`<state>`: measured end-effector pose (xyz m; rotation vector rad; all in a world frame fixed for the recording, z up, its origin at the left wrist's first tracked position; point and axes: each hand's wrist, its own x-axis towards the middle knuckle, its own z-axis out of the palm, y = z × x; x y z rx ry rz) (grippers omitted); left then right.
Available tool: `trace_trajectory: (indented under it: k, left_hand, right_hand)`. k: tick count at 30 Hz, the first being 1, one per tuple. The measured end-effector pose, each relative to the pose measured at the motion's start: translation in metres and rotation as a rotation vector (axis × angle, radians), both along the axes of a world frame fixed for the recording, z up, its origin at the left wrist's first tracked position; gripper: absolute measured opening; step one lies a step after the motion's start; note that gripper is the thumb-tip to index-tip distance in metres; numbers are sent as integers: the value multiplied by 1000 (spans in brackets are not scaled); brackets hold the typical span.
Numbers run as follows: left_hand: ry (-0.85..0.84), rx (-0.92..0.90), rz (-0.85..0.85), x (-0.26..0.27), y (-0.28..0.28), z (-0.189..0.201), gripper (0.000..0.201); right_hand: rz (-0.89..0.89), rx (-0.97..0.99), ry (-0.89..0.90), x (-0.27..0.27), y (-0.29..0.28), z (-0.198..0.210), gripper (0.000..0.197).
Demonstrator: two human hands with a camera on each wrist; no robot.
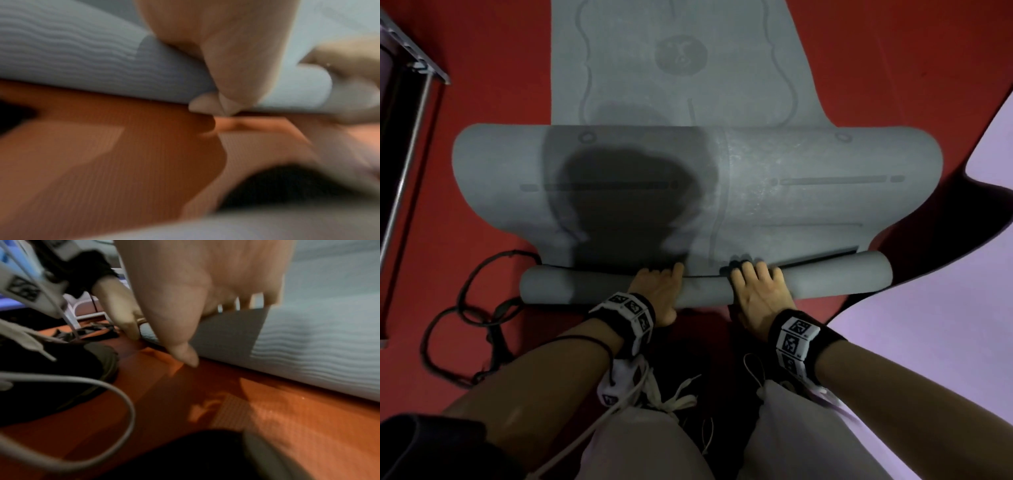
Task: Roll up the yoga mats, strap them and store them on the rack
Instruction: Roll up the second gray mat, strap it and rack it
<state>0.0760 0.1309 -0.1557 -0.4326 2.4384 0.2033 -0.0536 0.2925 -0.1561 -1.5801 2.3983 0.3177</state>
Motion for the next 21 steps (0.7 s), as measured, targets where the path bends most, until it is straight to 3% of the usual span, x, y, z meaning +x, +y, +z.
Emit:
trace_trajectory:
  k: [6, 8, 10, 14, 16, 21]
  left_hand:
    - [-38, 241, 129, -5, -14, 9, 81]
    - [31, 193, 91, -4, -15, 13, 71]
    - [135, 31, 18, 5, -10, 17, 62]
    - [249, -140, 4, 38, 10, 8, 71]
    - [232, -170, -36, 44, 13, -1, 81]
    - [182, -156, -13, 18, 3, 6, 65]
  right_hand:
    - [-93, 116, -253, -19, -18, 10, 65]
    - [-127, 159, -318, -25, -25, 14, 61]
    - [-171, 170, -351, -30, -27, 13, 55]
    - [-238, 194, -404, -32, -31, 17, 50]
    - [-260, 199, -440, -31, -31, 18, 47]
    - [-365, 180, -514, -31, -26, 19, 45]
